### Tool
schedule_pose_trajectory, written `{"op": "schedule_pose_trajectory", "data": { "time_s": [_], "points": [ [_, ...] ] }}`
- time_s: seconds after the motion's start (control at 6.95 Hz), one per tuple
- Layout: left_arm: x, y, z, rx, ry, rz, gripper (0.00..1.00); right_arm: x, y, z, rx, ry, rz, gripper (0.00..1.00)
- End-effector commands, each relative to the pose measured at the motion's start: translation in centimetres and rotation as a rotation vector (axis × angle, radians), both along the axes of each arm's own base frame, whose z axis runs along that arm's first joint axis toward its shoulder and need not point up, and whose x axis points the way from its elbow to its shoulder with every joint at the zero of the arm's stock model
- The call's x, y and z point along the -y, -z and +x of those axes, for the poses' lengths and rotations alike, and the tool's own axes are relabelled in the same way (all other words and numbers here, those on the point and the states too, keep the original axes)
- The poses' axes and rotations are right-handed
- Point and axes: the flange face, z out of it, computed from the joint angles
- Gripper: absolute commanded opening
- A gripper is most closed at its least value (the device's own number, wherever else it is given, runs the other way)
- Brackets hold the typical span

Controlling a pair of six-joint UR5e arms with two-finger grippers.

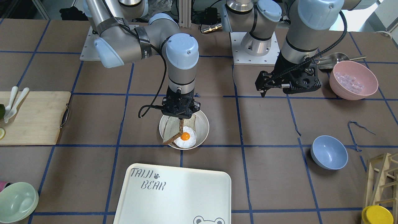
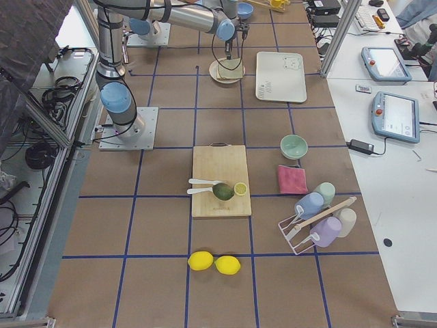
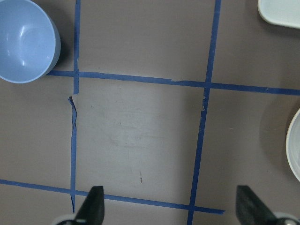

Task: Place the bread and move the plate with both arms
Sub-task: 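Carry the bread slice with the right gripper over the egg plate, then lay the bread slice on the egg and open the right gripper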

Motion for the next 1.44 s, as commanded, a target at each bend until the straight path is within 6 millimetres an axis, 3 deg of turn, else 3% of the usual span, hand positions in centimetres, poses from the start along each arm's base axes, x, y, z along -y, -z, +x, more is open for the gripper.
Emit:
{"op": "schedule_pose_trajectory", "data": {
  "time_s": [0.0,0.43,0.58,0.72,0.86,1.01,1.15,1.29],
  "points": [
    [0.1,0.1,0.1,0.000,-0.001,0.002,1.00,-1.1,0.7,1.4,0.002,0.012,0.000,0.00],
    [0.0,0.3,0.0,0.000,-0.001,0.007,1.00,0.1,0.5,1.4,0.030,0.023,-0.065,0.82],
    [-0.1,0.6,0.0,-0.001,-0.001,0.013,1.00,0.7,-0.3,1.0,0.043,0.033,-0.074,1.00],
    [-0.1,0.6,0.0,-0.002,-0.001,0.010,1.00,2.7,-1.5,-2.0,0.040,0.035,-0.080,1.00],
    [0.0,0.7,0.0,-0.002,-0.002,0.011,1.00,4.9,-3.5,-7.1,0.104,0.018,-0.054,1.00],
    [0.1,0.9,0.1,-0.002,-0.004,0.013,1.00,5.9,-6.5,-12.9,0.102,-0.054,-0.008,1.00],
    [0.4,1.4,0.1,-0.007,-0.015,0.021,1.00,5.0,-10.0,-17.0,0.090,-0.100,-0.009,1.00],
    [1.2,1.2,0.1,-0.006,-0.007,-0.023,1.00,3.4,-14.1,-19.3,0.089,-0.113,-0.008,1.00]
  ]
}}
